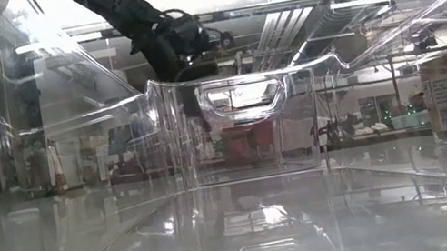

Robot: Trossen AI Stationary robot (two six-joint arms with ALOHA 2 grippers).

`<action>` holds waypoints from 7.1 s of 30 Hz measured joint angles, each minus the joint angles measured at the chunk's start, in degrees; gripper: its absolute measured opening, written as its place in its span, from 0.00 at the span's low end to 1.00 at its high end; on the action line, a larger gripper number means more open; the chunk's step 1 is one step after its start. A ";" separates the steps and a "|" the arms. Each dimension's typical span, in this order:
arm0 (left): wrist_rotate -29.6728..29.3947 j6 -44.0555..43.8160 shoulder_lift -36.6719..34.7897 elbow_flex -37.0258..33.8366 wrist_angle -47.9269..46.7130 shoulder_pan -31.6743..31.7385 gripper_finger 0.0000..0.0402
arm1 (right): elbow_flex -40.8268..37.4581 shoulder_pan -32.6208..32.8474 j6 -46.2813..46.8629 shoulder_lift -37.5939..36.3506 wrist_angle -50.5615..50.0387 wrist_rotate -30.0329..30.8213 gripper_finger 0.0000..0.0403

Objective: Sort spices by type
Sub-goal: Put the red seasoning can into the top transparent bin, then put the middle right gold seasoning bottle into the center transparent bin

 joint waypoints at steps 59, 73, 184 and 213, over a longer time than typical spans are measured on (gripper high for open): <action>0.44 9.95 -7.49 0.00 -15.63 9.96 0.00 | -0.02 -0.39 -1.37 0.00 2.21 0.02 0.00; -2.13 8.85 -7.58 0.00 -16.80 13.15 0.00 | -0.02 -0.39 -1.03 0.00 2.19 0.02 0.00; -22.89 -54.66 -60.30 -14.32 -27.03 -47.43 0.00 | -66.75 6.45 55.32 -27.08 -3.41 11.65 0.76; -22.48 -55.24 -60.58 -14.32 -27.14 -47.43 0.00 | -66.75 6.62 36.89 -23.78 -0.80 13.11 0.98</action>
